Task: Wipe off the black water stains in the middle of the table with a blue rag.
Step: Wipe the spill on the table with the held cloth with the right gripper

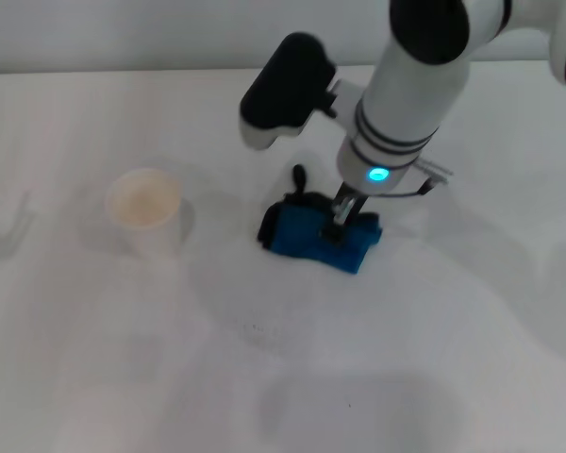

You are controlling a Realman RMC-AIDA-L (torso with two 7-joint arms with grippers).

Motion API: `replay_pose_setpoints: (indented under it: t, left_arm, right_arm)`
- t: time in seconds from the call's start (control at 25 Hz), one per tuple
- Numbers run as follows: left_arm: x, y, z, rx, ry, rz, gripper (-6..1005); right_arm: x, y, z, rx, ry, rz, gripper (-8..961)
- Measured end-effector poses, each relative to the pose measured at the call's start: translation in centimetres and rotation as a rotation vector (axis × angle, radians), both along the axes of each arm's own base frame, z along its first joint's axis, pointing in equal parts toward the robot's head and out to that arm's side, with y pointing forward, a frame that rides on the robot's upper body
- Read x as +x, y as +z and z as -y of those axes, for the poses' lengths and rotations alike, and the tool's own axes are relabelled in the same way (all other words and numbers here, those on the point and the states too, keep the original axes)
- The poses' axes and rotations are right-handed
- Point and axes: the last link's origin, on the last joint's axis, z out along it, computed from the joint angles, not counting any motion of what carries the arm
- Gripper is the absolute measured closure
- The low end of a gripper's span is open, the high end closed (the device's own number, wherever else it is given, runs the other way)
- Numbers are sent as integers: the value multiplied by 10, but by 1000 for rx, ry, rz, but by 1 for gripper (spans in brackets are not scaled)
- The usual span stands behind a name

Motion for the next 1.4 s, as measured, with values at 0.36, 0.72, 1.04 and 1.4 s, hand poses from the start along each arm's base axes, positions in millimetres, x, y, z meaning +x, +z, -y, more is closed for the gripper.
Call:
replay_pose_setpoints:
  t: [0.36,0.72,1.04,1.4]
  left_arm:
    - [-16,-2,19,-2,63,16,112]
    - [-12,1,12,1,47,5,111]
    - [-7,2,3,3,26,-6,111]
    - [-6,3,2,4,24,-12,111]
  right_arm:
    - [17,22,-21,105,-43,14,877]
    - [14,9,4,-11,-57,-31,877]
    - [-1,-8,32,-151,-9,-76,877]
    - [-8,-19,52,-257,46,-63,877]
